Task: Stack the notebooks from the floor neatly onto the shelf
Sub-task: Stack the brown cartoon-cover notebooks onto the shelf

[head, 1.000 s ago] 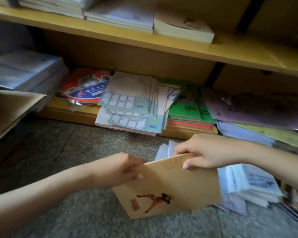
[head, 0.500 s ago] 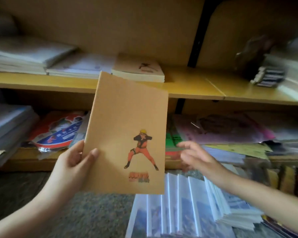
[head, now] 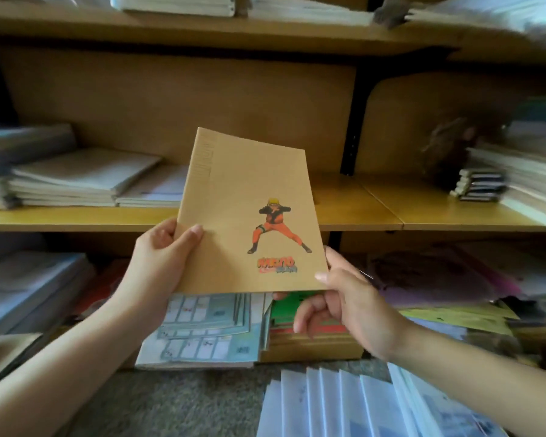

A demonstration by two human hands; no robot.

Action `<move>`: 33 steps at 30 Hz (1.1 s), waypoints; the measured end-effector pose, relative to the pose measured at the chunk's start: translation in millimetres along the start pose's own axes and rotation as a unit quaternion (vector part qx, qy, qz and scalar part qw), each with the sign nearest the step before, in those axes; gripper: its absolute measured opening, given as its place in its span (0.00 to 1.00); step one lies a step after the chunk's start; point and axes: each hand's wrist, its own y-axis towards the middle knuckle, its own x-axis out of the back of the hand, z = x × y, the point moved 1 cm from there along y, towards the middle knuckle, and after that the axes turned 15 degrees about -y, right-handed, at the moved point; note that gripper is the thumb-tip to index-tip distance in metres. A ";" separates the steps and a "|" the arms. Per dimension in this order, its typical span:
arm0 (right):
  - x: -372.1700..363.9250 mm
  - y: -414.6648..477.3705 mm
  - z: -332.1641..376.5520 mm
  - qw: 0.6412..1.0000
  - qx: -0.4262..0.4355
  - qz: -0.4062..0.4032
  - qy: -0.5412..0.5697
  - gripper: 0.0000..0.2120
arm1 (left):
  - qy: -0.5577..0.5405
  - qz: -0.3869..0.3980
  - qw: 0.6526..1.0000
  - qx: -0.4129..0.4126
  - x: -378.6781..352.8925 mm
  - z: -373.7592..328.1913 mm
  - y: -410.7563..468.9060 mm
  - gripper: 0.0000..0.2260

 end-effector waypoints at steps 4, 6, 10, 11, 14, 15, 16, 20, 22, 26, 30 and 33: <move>27.5 34.3 8.2 0.996 -0.040 -0.080 -0.018 0.13 | 0.000 -0.002 1.000 0.010 -15.4 5.8 25.6 0.07; 48.2 58.4 8.1 0.991 -0.063 -0.117 0.006 0.13 | -0.023 0.003 0.999 0.045 -26.4 10.4 33.3 0.10; 86.2 108.1 -0.9 0.976 -0.149 -0.153 0.037 0.12 | -0.099 0.026 0.991 0.081 -37.4 16.9 38.0 0.08; 93.8 119.5 -4.9 0.972 -0.171 -0.156 0.047 0.12 | -0.084 0.032 0.993 0.071 -36.3 18.1 37.5 0.07; 107.6 145.9 -16.2 0.960 -0.215 -0.170 0.052 0.10 | -0.037 0.048 0.997 0.051 -25.2 25.0 40.5 0.10; 109.7 153.5 -18.3 0.959 -0.221 -0.170 0.043 0.10 | -0.026 0.047 0.998 0.043 -19.4 27.0 42.4 0.11; 110.8 159.9 -18.4 0.959 -0.228 -0.166 0.027 0.10 | -0.019 0.040 0.998 0.037 -13.3 28.5 44.8 0.11; 110.9 178.9 -16.6 0.952 -0.258 -0.123 -0.111 0.15 | 0.004 0.019 0.999 0.026 8.1 33.3 51.9 0.09; 107.7 187.4 -16.9 0.944 -0.260 -0.131 -0.156 0.15 | 0.024 0.014 0.999 0.021 15.5 34.8 54.1 0.08; 101.1 201.2 -21.2 0.909 -0.269 -0.187 -0.257 0.19 | 0.044 0.005 0.999 0.010 20.5 35.0 58.1 0.08; 93.4 202.2 -26.1 0.893 -0.227 -0.222 -0.318 0.25 | 0.075 0.049 0.996 -0.019 14.9 29.4 58.0 0.09; 91.5 204.0 -33.2 0.879 -0.186 -0.268 -0.347 0.26 | 0.114 0.089 0.988 -0.046 5.0 25.0 55.2 0.09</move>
